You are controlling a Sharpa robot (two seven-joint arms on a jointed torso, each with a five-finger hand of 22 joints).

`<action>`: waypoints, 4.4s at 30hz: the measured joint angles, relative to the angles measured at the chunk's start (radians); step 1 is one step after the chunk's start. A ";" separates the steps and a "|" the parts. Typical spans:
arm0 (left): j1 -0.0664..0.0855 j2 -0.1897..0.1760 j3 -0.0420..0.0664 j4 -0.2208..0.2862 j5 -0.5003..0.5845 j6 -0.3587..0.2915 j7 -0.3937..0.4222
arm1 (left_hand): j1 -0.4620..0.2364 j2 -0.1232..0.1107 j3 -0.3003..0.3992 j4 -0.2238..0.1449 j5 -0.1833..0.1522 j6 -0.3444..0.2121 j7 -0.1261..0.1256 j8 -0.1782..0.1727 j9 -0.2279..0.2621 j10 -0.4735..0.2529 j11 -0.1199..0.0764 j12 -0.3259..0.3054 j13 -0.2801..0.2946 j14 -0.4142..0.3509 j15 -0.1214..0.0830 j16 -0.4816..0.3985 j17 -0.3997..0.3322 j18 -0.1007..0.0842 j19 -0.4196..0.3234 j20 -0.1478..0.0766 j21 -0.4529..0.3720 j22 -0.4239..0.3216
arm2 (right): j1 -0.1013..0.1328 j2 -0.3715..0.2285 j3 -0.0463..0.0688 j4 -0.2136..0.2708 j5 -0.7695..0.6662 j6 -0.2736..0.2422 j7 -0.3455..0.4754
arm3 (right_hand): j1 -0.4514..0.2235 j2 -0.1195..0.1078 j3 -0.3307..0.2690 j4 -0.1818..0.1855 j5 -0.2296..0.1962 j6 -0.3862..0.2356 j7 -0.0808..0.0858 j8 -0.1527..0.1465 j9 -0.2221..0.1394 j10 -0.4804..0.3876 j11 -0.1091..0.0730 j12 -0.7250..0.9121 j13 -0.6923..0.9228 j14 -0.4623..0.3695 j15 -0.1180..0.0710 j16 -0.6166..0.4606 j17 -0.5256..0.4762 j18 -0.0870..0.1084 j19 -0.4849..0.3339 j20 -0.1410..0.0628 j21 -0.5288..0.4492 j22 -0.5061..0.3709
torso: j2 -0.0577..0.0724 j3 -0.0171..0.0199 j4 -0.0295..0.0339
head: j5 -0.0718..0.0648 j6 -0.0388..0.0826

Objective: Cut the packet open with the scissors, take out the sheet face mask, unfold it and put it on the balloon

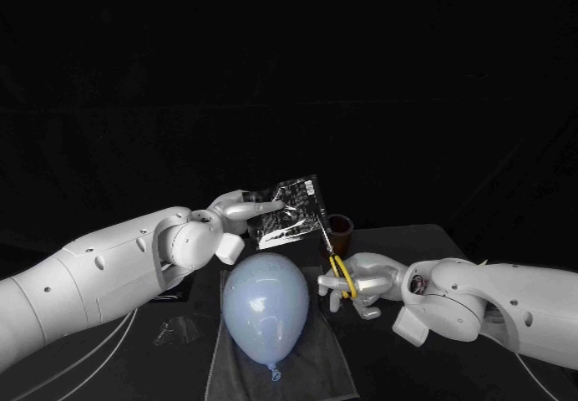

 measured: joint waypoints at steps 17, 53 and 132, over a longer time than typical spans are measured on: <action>0.000 0.000 0.000 -0.017 0.017 -0.025 0.000 | -0.002 -0.001 0.003 -0.003 0.000 0.002 0.002 -0.001 0.000 0.003 0.004 0.000 0.000 0.005 -0.002 0.000 0.000 -0.001 0.000 0.000 0.000 0.000 | 0.000 0.000 0.001 -0.002 0.000 -0.007 0.003 | 0.000 0.008 0.006 0.000 0.000 -0.012 -0.001 0.004 -0.006 0.000 0.000 -0.004 -0.003 0.000 0.000 0.003 0.001 -0.001 0.000 0.000 0.000 -0.001 | 0.000 -0.0001 0.0004 | 0.001 0.008; -0.002 -0.010 0.001 0.016 0.057 -0.036 -0.006 | -0.009 -0.003 0.007 -0.007 0.000 0.002 0.003 0.002 0.000 0.005 0.002 0.001 0.000 0.005 -0.002 0.000 0.001 0.000 0.000 0.000 0.000 0.000 | 0.000 0.007 0.014 -0.010 -0.004 -0.012 0.012 | 0.010 0.053 0.032 -0.004 -0.003 -0.038 0.002 0.023 -0.038 0.000 0.000 -0.012 -0.010 0.000 0.000 0.000 0.000 -0.001 0.000 0.000 0.000 -0.002 | 0.000 0.0009 -0.0002 | 0.004 0.008; -0.002 -0.022 0.000 0.008 0.037 -0.031 -0.010 | -0.016 -0.002 0.014 -0.014 0.000 0.003 0.001 0.003 0.000 0.007 0.000 0.000 0.000 0.007 0.000 -0.004 0.002 -0.002 0.006 -0.001 0.004 0.000 | 0.024 -0.016 0.022 -0.010 -0.015 -0.029 0.040 | 0.159 0.298 -0.221 -0.022 -0.009 -0.105 0.084 0.110 -0.077 -0.032 -0.030 -0.022 0.073 0.000 -0.007 0.050 0.001 -0.024 0.041 -0.015 0.096 0.002 | 0.000 0.0002 -0.0002 | -0.002 0.007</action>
